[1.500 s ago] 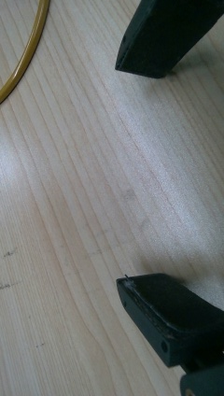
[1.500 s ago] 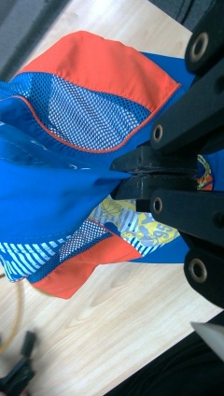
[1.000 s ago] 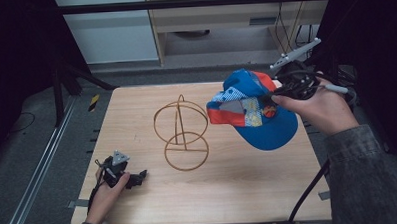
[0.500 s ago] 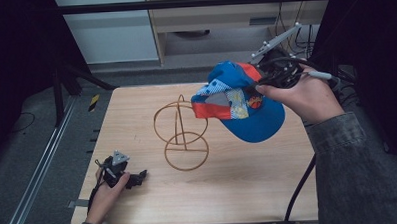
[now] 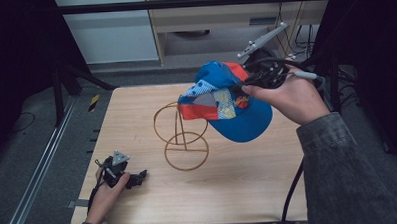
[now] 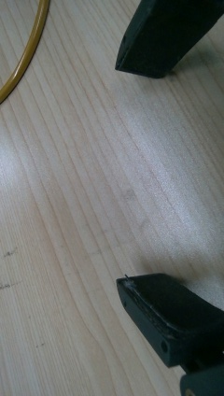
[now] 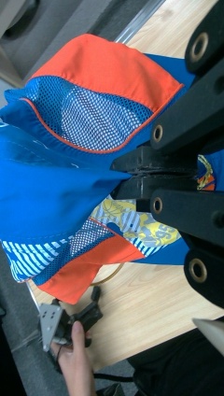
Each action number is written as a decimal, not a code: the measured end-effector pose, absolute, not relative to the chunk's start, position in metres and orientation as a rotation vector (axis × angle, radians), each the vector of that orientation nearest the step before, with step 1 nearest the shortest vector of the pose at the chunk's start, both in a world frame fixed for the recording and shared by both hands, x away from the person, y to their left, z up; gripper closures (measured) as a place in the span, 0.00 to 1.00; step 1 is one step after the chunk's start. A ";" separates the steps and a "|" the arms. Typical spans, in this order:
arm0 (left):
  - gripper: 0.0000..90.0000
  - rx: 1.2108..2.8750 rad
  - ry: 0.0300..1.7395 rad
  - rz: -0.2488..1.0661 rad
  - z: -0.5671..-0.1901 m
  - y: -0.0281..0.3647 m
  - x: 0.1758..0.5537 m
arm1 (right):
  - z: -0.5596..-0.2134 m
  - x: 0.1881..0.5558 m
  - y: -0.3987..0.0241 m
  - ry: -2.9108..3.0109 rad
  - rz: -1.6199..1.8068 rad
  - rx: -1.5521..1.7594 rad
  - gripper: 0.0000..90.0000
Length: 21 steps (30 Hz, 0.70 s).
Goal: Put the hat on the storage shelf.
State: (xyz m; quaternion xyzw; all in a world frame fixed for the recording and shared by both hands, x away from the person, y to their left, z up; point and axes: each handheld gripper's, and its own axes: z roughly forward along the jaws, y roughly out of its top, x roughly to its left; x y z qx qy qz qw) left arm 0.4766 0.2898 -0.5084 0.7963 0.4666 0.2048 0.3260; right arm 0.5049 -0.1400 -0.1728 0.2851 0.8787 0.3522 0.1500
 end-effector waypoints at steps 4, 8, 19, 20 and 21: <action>0.00 2.087 1.222 0.536 -0.508 0.290 0.477 | -0.172 0.508 -0.123 2.539 1.011 0.784 0.99; 0.00 2.083 1.223 0.536 -0.509 0.290 0.477 | -0.171 0.513 -0.108 2.543 1.006 0.762 0.99; 0.00 2.091 1.217 0.536 -0.508 0.290 0.477 | -0.176 0.529 -0.067 2.575 1.007 0.726 0.99; 0.00 2.090 1.218 0.535 -0.508 0.290 0.477 | -0.176 0.530 -0.064 2.578 1.007 0.720 0.99; 0.00 2.087 1.219 0.537 -0.508 0.290 0.477 | -0.177 0.531 -0.061 2.580 1.005 0.723 0.99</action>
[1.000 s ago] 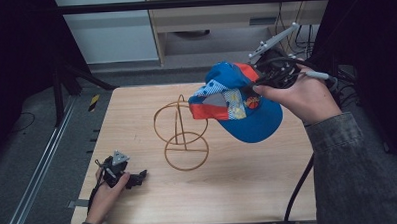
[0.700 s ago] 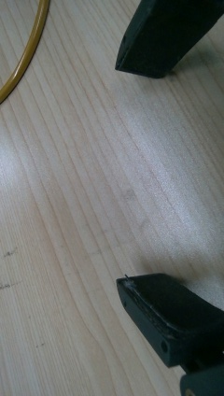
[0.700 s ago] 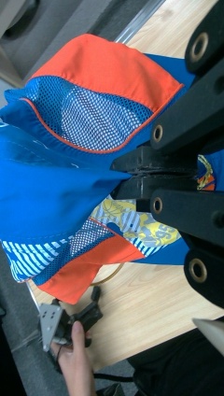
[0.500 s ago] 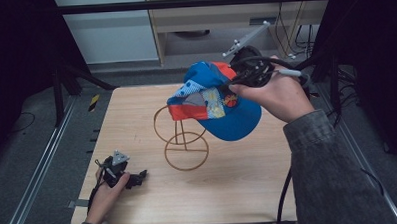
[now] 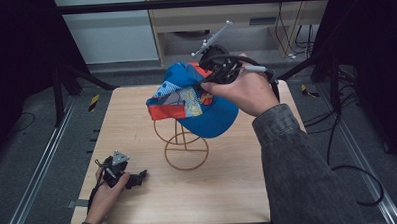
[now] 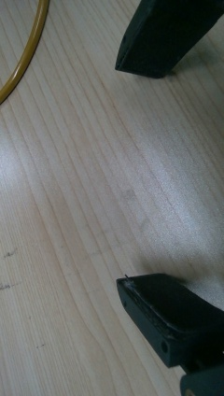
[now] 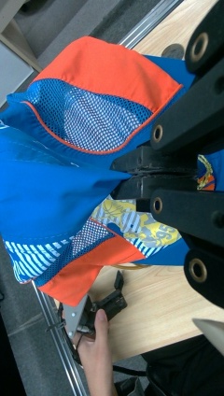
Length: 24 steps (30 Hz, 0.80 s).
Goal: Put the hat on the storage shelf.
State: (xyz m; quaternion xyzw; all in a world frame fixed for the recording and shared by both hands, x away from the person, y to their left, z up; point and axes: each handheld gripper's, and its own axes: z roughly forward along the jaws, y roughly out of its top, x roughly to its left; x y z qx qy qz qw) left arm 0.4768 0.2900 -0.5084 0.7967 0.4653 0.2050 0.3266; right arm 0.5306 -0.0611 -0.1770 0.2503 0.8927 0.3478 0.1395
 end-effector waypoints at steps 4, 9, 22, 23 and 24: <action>0.00 2.088 1.219 0.537 -0.508 0.290 0.477 | -0.179 0.534 -0.052 2.591 1.000 0.712 0.99; 0.00 2.087 1.219 0.538 -0.508 0.290 0.477 | -0.184 0.539 -0.040 2.610 0.988 0.707 0.99; 0.00 2.087 1.219 0.536 -0.508 0.290 0.477 | -0.202 0.550 -0.020 2.663 0.938 0.709 0.99; 0.00 2.088 1.218 0.535 -0.508 0.290 0.477 | -0.203 0.550 -0.018 2.666 0.935 0.712 0.99; 0.00 2.088 1.218 0.535 -0.508 0.290 0.477 | -0.204 0.551 -0.017 2.671 0.932 0.709 0.99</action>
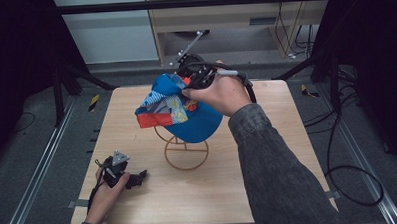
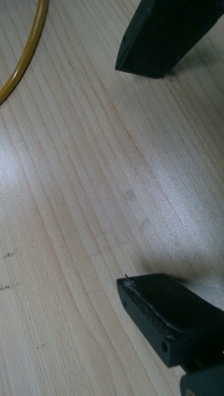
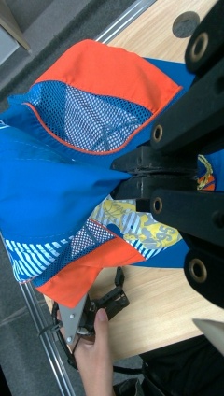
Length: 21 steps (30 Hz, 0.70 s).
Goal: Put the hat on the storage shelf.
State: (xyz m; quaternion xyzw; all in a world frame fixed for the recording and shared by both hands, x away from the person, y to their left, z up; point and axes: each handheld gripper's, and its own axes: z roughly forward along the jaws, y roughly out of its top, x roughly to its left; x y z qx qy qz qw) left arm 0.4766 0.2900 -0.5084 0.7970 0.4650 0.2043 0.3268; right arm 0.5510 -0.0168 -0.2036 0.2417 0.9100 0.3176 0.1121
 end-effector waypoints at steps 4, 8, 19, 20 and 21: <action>0.00 2.088 1.217 0.535 -0.508 0.290 0.477 | -0.208 0.553 -0.011 2.685 0.917 0.709 0.99; 0.00 2.088 1.217 0.535 -0.508 0.290 0.477 | -0.212 0.553 -0.008 2.703 0.901 0.706 0.99; 0.00 2.085 1.218 0.534 -0.509 0.290 0.476 | -0.223 0.555 -0.001 2.731 0.875 0.703 0.99; 0.00 2.085 1.218 0.534 -0.509 0.290 0.476 | -0.223 0.555 -0.001 2.731 0.875 0.705 0.99; 0.00 2.085 1.218 0.534 -0.509 0.290 0.476 | -0.224 0.555 -0.001 2.731 0.876 0.706 0.99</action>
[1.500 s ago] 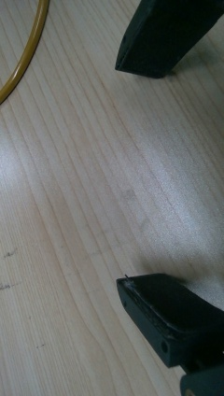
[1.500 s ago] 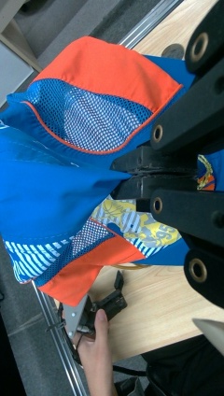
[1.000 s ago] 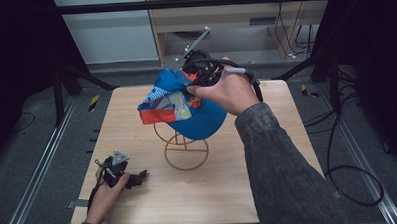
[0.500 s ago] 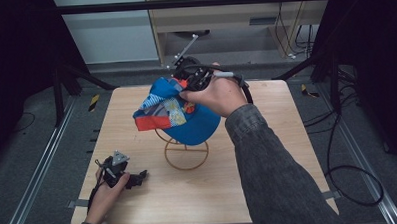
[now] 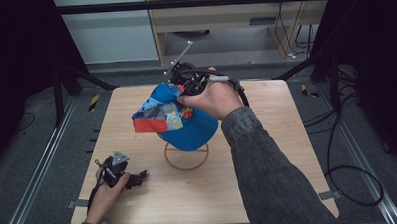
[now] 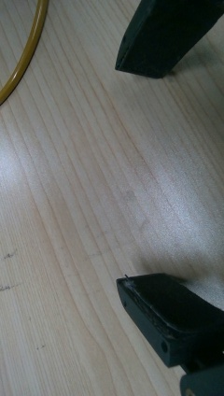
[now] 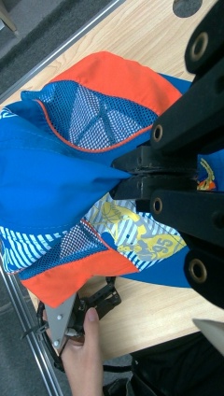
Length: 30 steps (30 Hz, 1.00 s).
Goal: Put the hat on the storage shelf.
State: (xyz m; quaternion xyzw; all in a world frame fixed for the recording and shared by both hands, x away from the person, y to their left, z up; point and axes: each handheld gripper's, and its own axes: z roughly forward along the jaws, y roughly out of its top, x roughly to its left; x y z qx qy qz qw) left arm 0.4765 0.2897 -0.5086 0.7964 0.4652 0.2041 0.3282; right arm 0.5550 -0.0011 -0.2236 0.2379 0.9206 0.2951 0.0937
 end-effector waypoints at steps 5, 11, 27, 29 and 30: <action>0.00 2.085 1.218 0.534 -0.509 0.290 0.476 | -0.225 0.555 -0.001 2.732 0.875 0.708 0.99; 0.00 2.089 1.216 0.533 -0.508 0.290 0.476 | -0.229 0.554 -0.001 2.738 0.877 0.707 0.99; 0.00 2.089 1.216 0.534 -0.508 0.289 0.476 | -0.234 0.546 -0.002 2.724 0.841 0.673 0.94; 0.00 2.090 1.216 0.535 -0.508 0.289 0.476 | -0.234 0.546 -0.003 2.718 0.844 0.681 0.92; 0.00 2.090 1.216 0.535 -0.508 0.289 0.476 | -0.235 0.546 -0.004 2.716 0.844 0.683 0.90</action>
